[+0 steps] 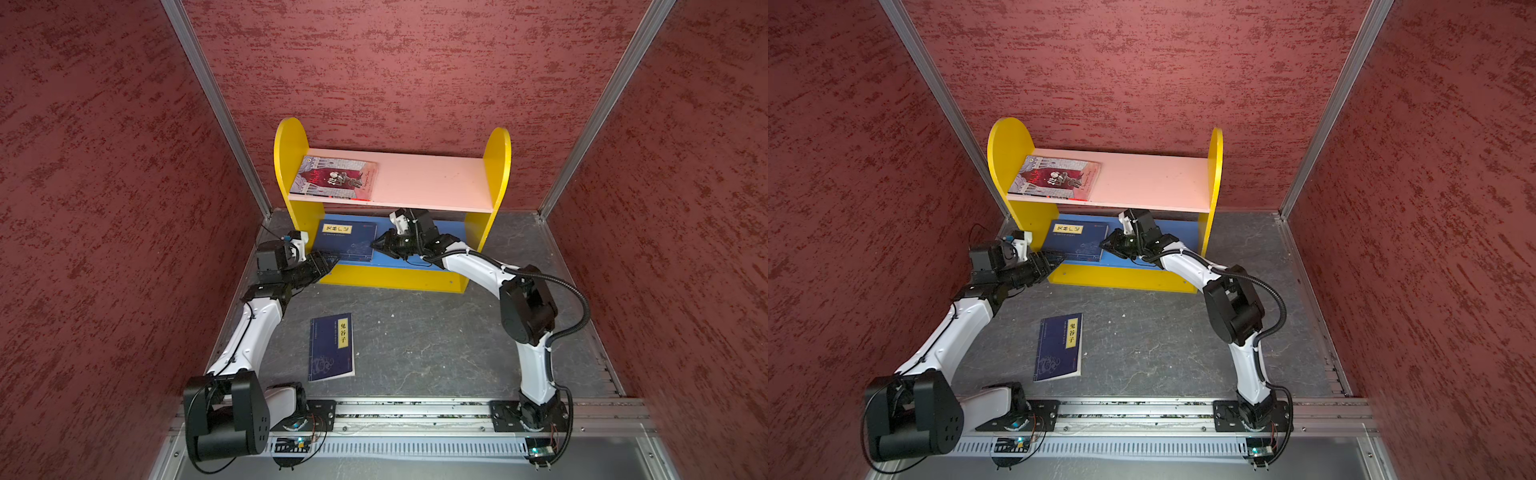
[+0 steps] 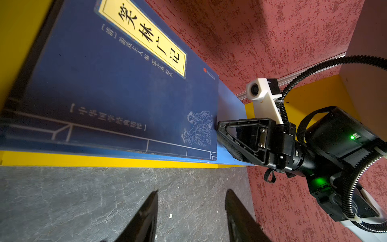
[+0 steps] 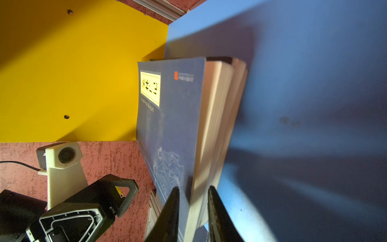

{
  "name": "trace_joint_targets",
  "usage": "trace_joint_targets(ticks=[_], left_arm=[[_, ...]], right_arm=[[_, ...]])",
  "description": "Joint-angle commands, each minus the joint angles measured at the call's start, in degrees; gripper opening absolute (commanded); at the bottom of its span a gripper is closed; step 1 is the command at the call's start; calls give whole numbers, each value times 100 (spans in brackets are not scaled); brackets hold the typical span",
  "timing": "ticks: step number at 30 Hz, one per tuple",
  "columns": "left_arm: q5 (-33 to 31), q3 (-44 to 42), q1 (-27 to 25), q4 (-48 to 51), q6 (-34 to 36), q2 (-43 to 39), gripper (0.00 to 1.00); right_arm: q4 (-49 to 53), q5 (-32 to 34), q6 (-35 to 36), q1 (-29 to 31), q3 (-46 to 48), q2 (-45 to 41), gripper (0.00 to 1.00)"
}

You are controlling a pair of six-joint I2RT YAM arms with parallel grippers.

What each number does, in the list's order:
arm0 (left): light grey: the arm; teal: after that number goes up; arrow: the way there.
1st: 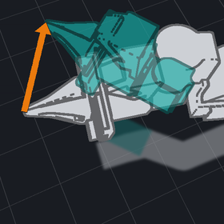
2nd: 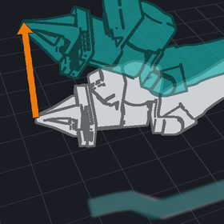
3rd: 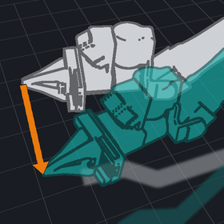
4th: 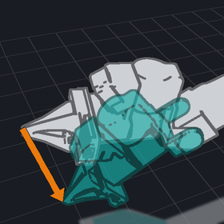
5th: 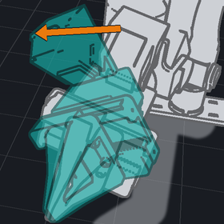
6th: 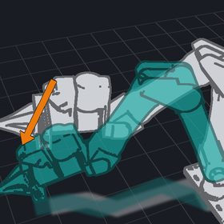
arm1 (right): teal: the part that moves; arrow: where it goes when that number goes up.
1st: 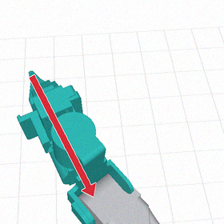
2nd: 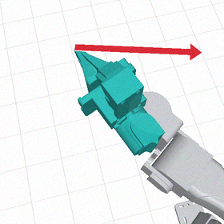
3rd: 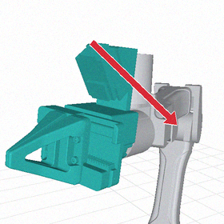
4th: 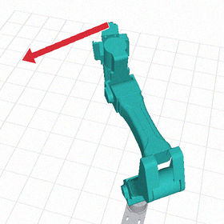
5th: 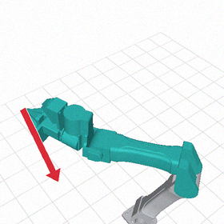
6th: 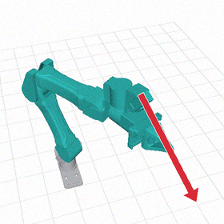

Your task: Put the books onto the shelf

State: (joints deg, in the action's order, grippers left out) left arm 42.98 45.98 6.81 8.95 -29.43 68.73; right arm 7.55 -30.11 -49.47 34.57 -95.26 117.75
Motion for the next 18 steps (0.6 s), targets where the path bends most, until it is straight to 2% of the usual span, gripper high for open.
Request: trace_joint_targets(ticks=[1, 9, 18], left_arm=[[-172, 2, 166, -314, 152, 77, 52], [-158, -1, 359, -423, 188, 218, 51], [-244, -32, 328, -709, 215, 358, 51]], right_arm=[[-110, 163, 21, 30, 214, -409, 24], [-472, -51, -123, 109, 452, -519, 19], [-632, -121, -183, 182, 519, -543, 17]])
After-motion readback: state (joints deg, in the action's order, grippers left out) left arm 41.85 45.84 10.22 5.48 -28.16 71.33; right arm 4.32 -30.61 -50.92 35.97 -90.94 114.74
